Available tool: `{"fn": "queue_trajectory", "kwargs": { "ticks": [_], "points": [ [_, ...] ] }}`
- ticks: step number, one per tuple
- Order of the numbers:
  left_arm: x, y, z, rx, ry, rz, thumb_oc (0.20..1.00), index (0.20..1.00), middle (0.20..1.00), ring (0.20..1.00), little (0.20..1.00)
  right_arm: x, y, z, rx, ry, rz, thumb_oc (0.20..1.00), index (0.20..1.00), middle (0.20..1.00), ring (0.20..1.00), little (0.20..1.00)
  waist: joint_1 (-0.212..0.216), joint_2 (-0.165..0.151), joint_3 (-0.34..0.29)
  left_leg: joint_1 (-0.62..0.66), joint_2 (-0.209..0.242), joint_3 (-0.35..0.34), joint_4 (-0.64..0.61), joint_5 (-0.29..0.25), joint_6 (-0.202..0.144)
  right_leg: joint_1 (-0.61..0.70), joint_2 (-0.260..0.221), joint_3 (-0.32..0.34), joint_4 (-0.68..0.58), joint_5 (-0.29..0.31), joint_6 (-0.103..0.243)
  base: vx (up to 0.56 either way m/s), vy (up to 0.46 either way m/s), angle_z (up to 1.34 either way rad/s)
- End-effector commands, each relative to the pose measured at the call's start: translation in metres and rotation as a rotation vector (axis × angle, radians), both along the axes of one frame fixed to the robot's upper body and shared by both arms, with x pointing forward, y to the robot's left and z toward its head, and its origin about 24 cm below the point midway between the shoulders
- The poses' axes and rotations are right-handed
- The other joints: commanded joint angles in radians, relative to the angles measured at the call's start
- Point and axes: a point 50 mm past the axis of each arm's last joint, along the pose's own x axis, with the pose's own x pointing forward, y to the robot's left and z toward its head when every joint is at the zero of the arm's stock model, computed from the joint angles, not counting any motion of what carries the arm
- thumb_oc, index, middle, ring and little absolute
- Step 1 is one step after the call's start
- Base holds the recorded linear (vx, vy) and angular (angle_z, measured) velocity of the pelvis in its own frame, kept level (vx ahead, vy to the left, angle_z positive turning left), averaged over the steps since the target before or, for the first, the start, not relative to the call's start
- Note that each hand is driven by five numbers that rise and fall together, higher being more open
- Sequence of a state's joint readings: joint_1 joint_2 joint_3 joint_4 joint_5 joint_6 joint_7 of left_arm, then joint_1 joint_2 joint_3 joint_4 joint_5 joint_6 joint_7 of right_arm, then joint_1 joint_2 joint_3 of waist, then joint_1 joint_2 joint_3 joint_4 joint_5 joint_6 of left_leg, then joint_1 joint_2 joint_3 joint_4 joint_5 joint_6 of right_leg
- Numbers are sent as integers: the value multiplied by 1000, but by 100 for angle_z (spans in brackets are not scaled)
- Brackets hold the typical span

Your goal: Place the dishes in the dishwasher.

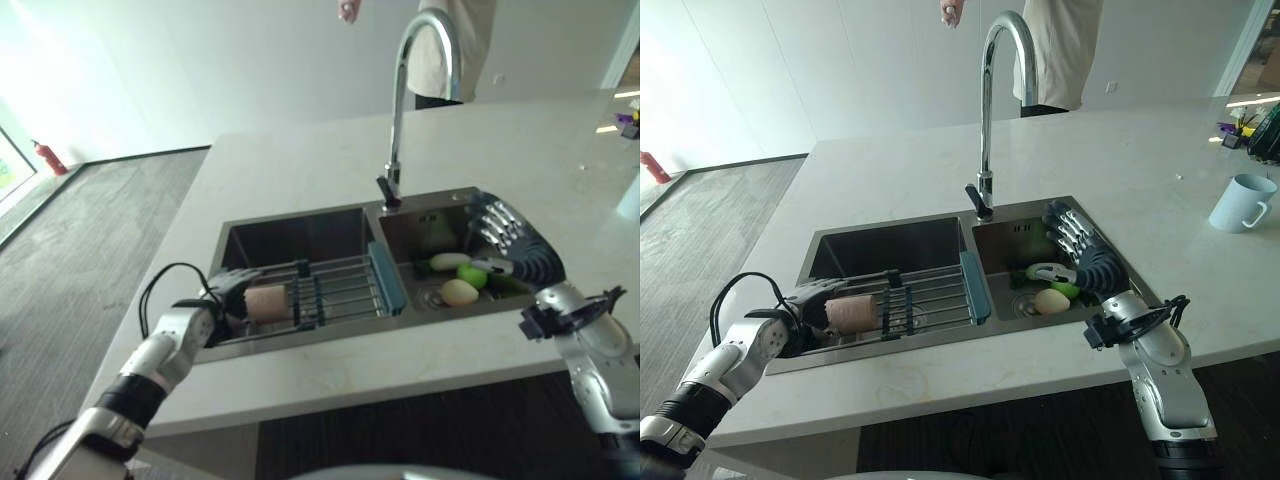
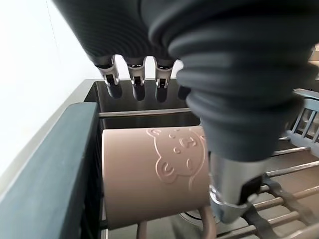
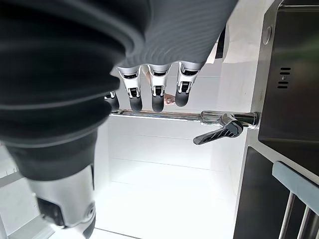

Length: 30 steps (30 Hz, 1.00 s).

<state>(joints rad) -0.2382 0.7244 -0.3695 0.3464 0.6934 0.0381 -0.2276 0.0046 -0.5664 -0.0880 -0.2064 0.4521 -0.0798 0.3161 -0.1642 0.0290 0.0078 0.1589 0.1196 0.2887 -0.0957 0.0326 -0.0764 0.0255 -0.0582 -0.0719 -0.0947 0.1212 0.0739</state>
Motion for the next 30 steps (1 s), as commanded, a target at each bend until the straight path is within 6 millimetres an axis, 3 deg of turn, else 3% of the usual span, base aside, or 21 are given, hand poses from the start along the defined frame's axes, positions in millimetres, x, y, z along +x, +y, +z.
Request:
{"fn": "queue_trajectory", "kwargs": {
  "ticks": [1, 23, 30],
  "points": [
    [18, 7, 22, 74, -103, -5, 1000, 1000, 1000, 1000, 1000, 6, 2, 30, 2, -145, 22, 1000, 1000, 1000, 1000, 1000, -18, -2, -1, 5, 62, 1, 8, -66, -10, 65, -81, -33, 7, -105, 103, 0, 0, 0],
    [22, 12, 11, 75, -140, 41, 1000, 1000, 1000, 1000, 1000, 7, 4, 28, -3, -130, 42, 1000, 1000, 1000, 1000, 1000, -37, -1, -9, 9, 62, 22, 8, -67, -9, 59, -78, -16, 7, -102, 104, -1, 0, -1],
    [17, 20, -4, 68, -126, 109, 1000, 1000, 1000, 1000, 1000, 7, 5, 27, -9, -121, 50, 1000, 1000, 1000, 1000, 1000, -46, -2, -11, 10, 61, 27, 8, -68, -6, 56, -75, -6, 7, -102, 102, 15, 2, -1]
  ]
}}
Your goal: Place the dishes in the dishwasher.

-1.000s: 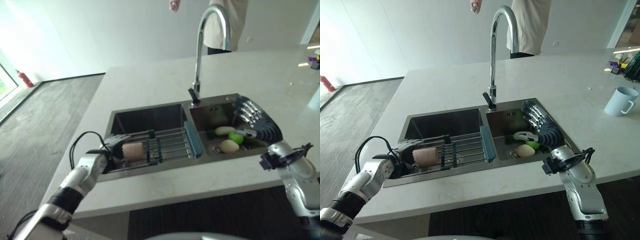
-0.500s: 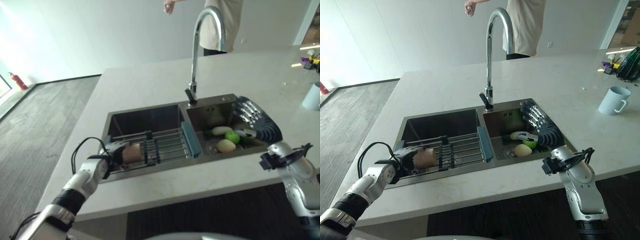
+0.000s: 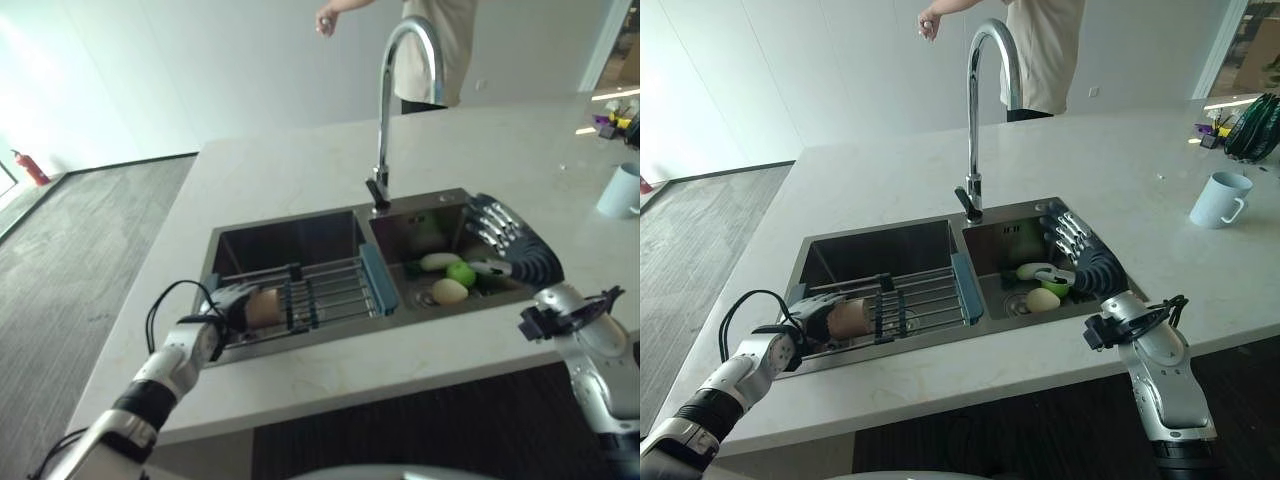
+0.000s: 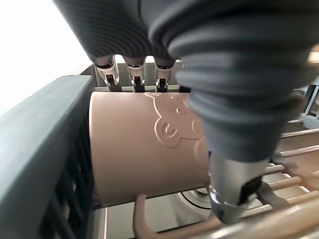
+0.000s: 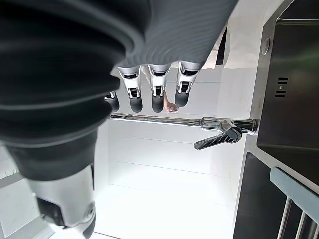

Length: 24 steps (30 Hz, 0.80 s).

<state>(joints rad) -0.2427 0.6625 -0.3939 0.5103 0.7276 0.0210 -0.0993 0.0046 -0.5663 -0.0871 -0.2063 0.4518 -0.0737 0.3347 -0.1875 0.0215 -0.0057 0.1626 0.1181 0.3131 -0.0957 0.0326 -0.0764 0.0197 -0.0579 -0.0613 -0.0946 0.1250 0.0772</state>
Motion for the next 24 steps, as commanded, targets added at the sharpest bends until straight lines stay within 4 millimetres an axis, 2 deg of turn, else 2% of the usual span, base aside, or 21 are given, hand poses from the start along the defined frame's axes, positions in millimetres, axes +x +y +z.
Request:
{"fn": "queue_trajectory", "kwargs": {
  "ticks": [1, 15, 16, 18, 21, 24],
  "points": [
    [23, 15, 24, 56, -120, 55, 1000, 1000, 1000, 1000, 1000, 7, 4, 28, -2, -128, 33, 1000, 1000, 1000, 1000, 1000, -23, 5, 2, 7, 62, 3, 8, -69, -6, 63, -76, -16, 7, -106, 99, 52, 10, -3],
    [15, 22, 6, 41, -72, 125, 1000, 1000, 1000, 1000, 1000, 5, 6, 26, -19, -108, 55, 1000, 1000, 1000, 1000, 1000, -41, 1, 2, 14, 53, 16, 8, -75, 0, 60, -74, 5, 7, -103, 102, 36, 13, -6],
    [15, 23, 4, 42, -69, 133, 501, 501, 501, 501, 501, 4, 6, 26, -19, -107, 58, 1000, 1000, 1000, 1000, 1000, -43, 1, 2, 15, 53, 17, 8, -75, 1, 60, -74, 6, 7, -103, 102, 0, 0, 0],
    [14, 24, 1, 48, -61, 143, 200, 200, 200, 200, 200, 4, 6, 26, -21, -105, 61, 1000, 1000, 1000, 1000, 1000, -45, 1, 1, 15, 51, 19, 8, -76, 1, 59, -73, 10, 7, -102, 102, 0, 0, 0],
    [8, 27, -10, 71, 11, 174, 200, 200, 200, 200, 200, 4, 6, 25, -24, -100, 65, 1000, 1000, 1000, 1000, 1000, -52, 1, -1, 16, 50, 21, 8, -77, 3, 57, -73, 15, 7, -102, 103, 0, 0, 0],
    [11, 23, -6, 84, -51, 130, 200, 200, 200, 200, 200, 4, 5, 25, -23, -99, 60, 1000, 1000, 1000, 1000, 1000, -54, -1, 0, 16, 49, 23, 8, -78, 3, 55, -73, 20, 7, -100, 105, 1, 0, -1]
  ]
}}
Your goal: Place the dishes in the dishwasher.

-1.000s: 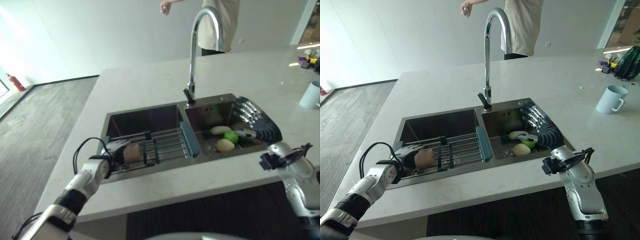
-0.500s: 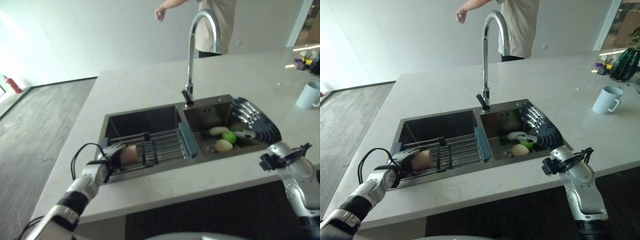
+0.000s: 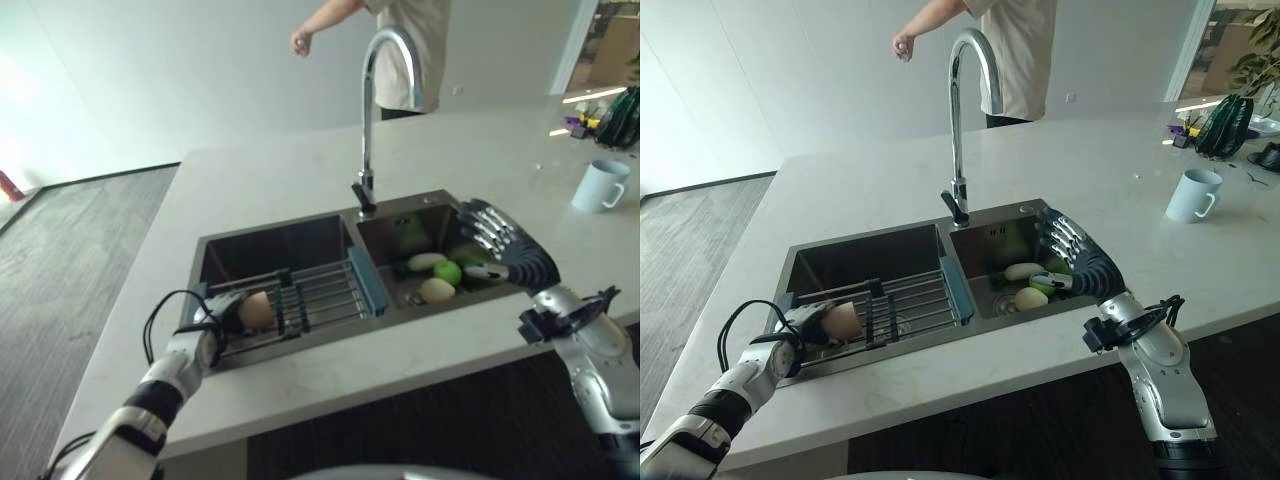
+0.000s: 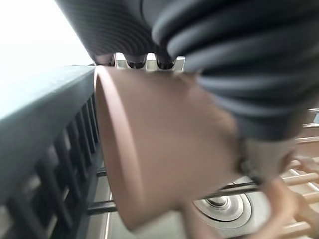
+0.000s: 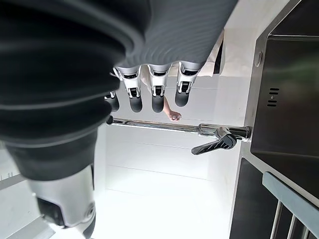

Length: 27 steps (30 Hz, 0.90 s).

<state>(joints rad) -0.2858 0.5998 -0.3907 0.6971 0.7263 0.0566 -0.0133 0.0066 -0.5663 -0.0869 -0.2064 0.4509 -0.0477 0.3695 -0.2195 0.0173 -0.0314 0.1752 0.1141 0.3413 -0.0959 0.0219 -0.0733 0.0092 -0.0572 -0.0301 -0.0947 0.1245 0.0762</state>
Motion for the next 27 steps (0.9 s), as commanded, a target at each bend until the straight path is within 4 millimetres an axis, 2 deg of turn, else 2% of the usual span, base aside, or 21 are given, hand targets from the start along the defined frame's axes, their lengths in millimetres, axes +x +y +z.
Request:
{"fn": "queue_trajectory", "kwargs": {
  "ticks": [1, 4, 6, 11, 12, 16, 19, 21, 24, 25, 27],
  "points": [
    [14, 11, 17, 69, -75, -6, 200, 200, 200, 200, 200, 4, 3, 29, -10, -131, 30, 1000, 1000, 1000, 1000, 1000, -21, 3, 26, 3, 53, -6, 9, -67, 0, 65, -74, -11, 7, -99, 106, 0, 0, 0],
    [16, 9, 22, 72, -130, -42, 200, 200, 200, 200, 200, 4, 2, 27, -9, -130, 25, 1000, 1000, 1000, 1000, 1000, -20, 2, 27, 4, 52, -7, 9, -69, 0, 65, -76, -11, 7, -98, 108, -5, -3, -8],
    [20, 4, 34, 61, -218, -86, 200, 200, 200, 200, 200, 3, 0, 25, -6, -128, 13, 1000, 1000, 1000, 1000, 1000, -13, 1, 28, 3, 50, -10, 9, -70, 0, 66, -78, -12, 7, -96, 108, -8, -8, -10],
    [23, 2, 49, 39, -290, -121, 200, 200, 200, 200, 200, 2, -2, 24, -3, -127, 0, 1000, 1000, 1000, 1000, 1000, -5, 1, 30, 4, 50, -13, 9, -71, 0, 67, -80, -19, 7, -95, 108, 0, 0, 0],
    [25, -2, 59, 22, -337, -144, 200, 200, 200, 200, 200, 1, -2, 24, -2, -128, -8, 1000, 1000, 1000, 1000, 1000, 1, 0, 32, 4, 50, -18, 9, -71, -1, 68, -81, -22, 7, -95, 108, 0, 0, 0],
    [25, -5, 78, 7, -420, -193, 200, 200, 200, 200, 200, 1, -4, 23, 1, -132, -27, 1000, 1000, 1000, 1000, 1000, 14, -2, 34, 4, 50, -25, 9, -72, -1, 71, -83, -31, 7, -96, 108, -10, -10, 6],
    [23, -5, 130, -27, -630, -256, 200, 200, 200, 200, 200, -2, -7, 23, 10, -139, -64, 1000, 1000, 1000, 1000, 1000, 37, -4, 37, 2, 49, -41, 9, -72, -3, 75, -87, -46, 7, -96, 106, -21, -26, 8],
    [20, -4, 153, -36, -743, -266, 200, 200, 200, 200, 200, -2, -7, 23, 16, -143, -77, 1000, 1000, 1000, 1000, 1000, 47, -5, 38, 0, 50, -49, 9, -71, -5, 77, -90, -54, 7, -97, 106, -28, -23, 10],
    [10, 8, 181, -122, -917, -230, 200, 200, 200, 200, 200, -4, -11, 24, 17, -146, -97, 1000, 1000, 1000, 1000, 1000, 56, -5, 35, -3, 49, -60, 9, -70, -8, 78, -93, -62, 7, -100, 105, -26, -9, 4],
    [9, 9, 184, -152, -938, -222, 200, 200, 200, 200, 200, -4, -11, 24, 17, -147, -99, 1000, 1000, 1000, 1000, 1000, 58, -5, 35, -3, 49, -61, 9, -70, -8, 78, -93, -63, 7, -100, 105, -23, -1, 6],
    [3, 11, 197, -321, -1034, -180, 200, 200, 200, 200, 200, -5, -10, 23, 20, -149, -108, 1000, 1000, 1000, 1000, 1000, 66, -7, 34, -5, 49, -67, 9, -69, -9, 79, -94, -68, 7, -101, 103, -21, -3, 11]
  ]
}}
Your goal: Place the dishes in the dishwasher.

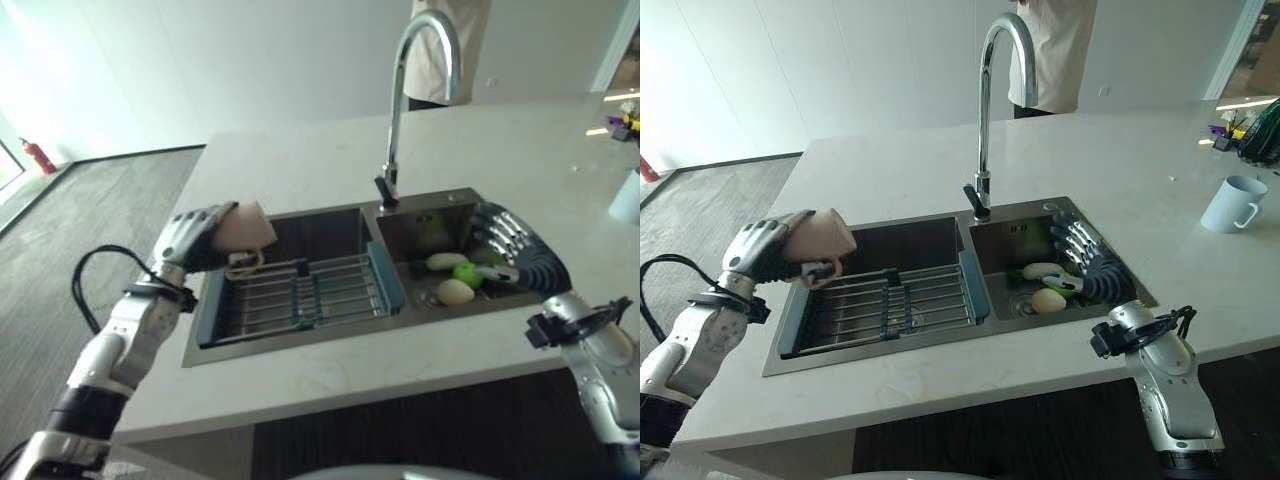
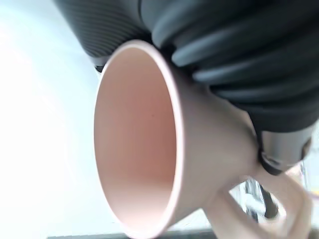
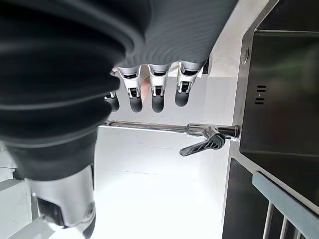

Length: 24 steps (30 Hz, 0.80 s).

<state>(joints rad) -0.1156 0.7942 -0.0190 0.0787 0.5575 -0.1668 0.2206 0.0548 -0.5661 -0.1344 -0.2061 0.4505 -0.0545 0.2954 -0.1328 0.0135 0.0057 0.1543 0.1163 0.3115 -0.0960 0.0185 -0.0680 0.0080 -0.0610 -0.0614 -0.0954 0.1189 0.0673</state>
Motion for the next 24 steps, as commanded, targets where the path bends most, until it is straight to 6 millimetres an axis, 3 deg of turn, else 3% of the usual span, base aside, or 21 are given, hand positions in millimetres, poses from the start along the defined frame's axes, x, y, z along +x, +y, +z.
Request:
{"fn": "queue_trajectory", "kwargs": {
  "ticks": [1, 3, 4, 9, 10, 14, 17, 19, 20, 22, 23, 24],
  "points": [
    [2, 7, 47, -226, -240, -32, 200, 200, 200, 200, 200, 1, 7, 26, -7, -155, 13, 1000, 1000, 1000, 1000, 1000, -20, -3, -3, 15, 47, -40, 9, -65, -15, 81, -91, -38, 8, -97, 111, -14, -5, 10],
    [-1, 7, 53, -343, -275, -61, 200, 200, 200, 200, 200, 1, 8, 26, -4, -156, 8, 1000, 1000, 1000, 1000, 1000, -15, -5, -4, 14, 47, -45, 9, -65, -16, 82, -91, -41, 8, -98, 110, -25, -20, 6],
    [-6, 1, 58, -583, -296, -147, 200, 200, 200, 200, 200, 0, 10, 26, 2, -162, 3, 1000, 1000, 1000, 1000, 1000, -9, -7, -4, 11, 47, -56, 9, -65, -16, 83, -91, -45, 8, -101, 105, -46, -48, 4],
    [-13, -25, 35, -1353, -187, -461, 200, 200, 200, 200, 200, 2, 23, 24, 31, -193, 7, 1000, 1000, 1000, 1000, 1000, 19, -12, 4, 8, 59, -83, 9, -58, -23, 92, -79, -63, 8, -113, 83, -68, -132, 14],
    [-13, -28, 33, -1437, -180, -498, 200, 200, 200, 200, 200, 3, 25, 25, 38, -201, 12, 1000, 1000, 1000, 1000, 1000, 23, -11, 7, 9, 65, -82, 9, -54, -25, 94, -76, -66, 8, -116, 79, -71, -182, 3],
    [-20, -41, 20, -1686, -112, -604, 200, 200, 200, 200, 200, 1, 28, 30, 40, -231, 32, 1000, 1000, 1000, 1000, 1000, 46, -15, 18, 4, 92, -90, 9, -27, -43, 101, -53, -86, 8, -122, 57, -69, -195, 8],
    [-27, -41, 15, -1767, -109, -630, 200, 200, 200, 200, 200, -2, 27, 32, 34, -238, 39, 1000, 1000, 1000, 1000, 1000, 64, -17, 27, -9, 105, -114, 9, -6, -57, 103, -32, -84, 8, -128, 42, -63, -233, 34],
    [-37, -40, 13, -1809, -103, -671, 200, 200, 200, 200, 200, -6, 25, 34, 35, -240, 43, 1000, 1000, 1000, 1000, 1000, 88, -20, 46, -66, 132, -136, 9, 57, -79, 101, -14, -95, 8, -134, 31, -163, -252, 38],
    [-37, -43, 14, -1818, -85, -725, 200, 200, 200, 200, 200, -9, 20, 35, 24, -253, 15, 1000, 1000, 1000, 1000, 1000, 87, -21, 64, -119, 142, -95, 9, 96, -90, 104, -12, -130, 8, -139, 29, -231, -129, 59],
    [-37, -44, 15, -1846, -85, -759, 200, 200, 200, 200, 200, -9, 14, 38, 18, -265, -2, 1000, 1000, 1000, 1000, 1000, 83, -27, 74, -101, 116, -56, 18, 81, -78, 100, -20, -155, 8, -138, 28, -262, -62, 87],
    [-37, -46, 17, -1868, -75, -786, 200, 200, 200, 200, 200, -10, 8, 41, 11, -278, -15, 1000, 1000, 1000, 1000, 1000, 78, -37, 82, -93, 92, -27, 96, 65, -67, 95, -28, -170, 8, -129, 21, -360, -26, 94],
    [-35, -50, 19, -1889, -56, -828, 200, 200, 200, 200, 200, -11, 3, 45, 4, -299, -34, 1000, 1000, 1000, 1000, 1000, 61, -53, 88, -91, 79, 20, 266, 32, -58, 85, -43, -200, 8, -111, 10, -414, 20, 78]
  ]
}}
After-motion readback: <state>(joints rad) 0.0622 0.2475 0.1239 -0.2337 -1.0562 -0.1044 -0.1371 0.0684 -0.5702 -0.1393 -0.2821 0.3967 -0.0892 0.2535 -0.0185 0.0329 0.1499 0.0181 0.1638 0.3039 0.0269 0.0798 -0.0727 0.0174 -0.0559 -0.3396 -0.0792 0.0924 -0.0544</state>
